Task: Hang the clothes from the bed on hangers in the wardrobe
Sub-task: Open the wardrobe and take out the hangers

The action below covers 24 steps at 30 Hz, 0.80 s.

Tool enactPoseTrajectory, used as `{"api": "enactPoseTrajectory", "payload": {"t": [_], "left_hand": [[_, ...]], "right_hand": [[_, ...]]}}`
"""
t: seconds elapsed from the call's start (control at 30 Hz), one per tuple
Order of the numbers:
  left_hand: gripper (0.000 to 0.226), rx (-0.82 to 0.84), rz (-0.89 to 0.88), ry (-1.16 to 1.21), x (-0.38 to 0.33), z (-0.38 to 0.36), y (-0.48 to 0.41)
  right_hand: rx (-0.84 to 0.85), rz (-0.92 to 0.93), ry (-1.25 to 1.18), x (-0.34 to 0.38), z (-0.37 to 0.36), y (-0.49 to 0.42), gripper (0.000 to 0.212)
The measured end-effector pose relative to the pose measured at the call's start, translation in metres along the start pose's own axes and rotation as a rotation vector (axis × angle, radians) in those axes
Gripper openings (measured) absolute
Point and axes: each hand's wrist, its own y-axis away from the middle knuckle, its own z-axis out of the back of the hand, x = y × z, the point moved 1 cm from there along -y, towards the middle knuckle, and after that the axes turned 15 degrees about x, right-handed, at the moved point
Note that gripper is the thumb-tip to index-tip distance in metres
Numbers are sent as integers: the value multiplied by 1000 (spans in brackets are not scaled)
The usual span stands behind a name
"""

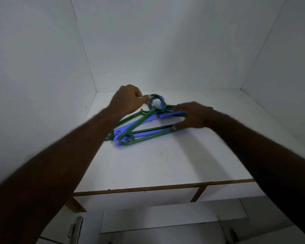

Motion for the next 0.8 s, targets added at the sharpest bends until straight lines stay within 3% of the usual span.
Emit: {"api": "enactPoseTrajectory", "payload": {"t": [0.03,0.1,0.17,0.23,0.3,0.37,0.43,0.53,0.6,0.67,0.8], "left_hand": [[51,53,90,-60,8,2,-5],[69,309,234,-185,19,-6,-9],[73,499,290,-228,22,-20,-5],[71,592,293,-250,20,-32,0],[74,631,299,-251,16,-39,0],[71,626,279,-185,14,-44,-1],[67,600,283,-27,14,-47,0],[86,595,323,274,12,-50,3],[94,667,295,187,9,-51,7],[84,720,262,-12,9,-54,10],[60,617,262,-106,4,-53,10]], "right_hand": [[-156,7,-171,-10,5,6,57],[-439,-156,-386,-38,12,15,55],[-392,-378,-458,-62,6,20,72],[-251,-458,-522,-74,-17,17,93],[-293,-469,-535,-77,-43,10,95],[-412,-479,-482,-75,-64,2,80],[-485,-500,-467,-71,-72,-5,75],[-546,-524,-466,-65,-74,-9,74],[-554,-529,-464,-62,-74,-11,73],[-558,-520,-476,-59,-75,-14,74],[-568,-491,-576,-55,-75,-18,81]]}}
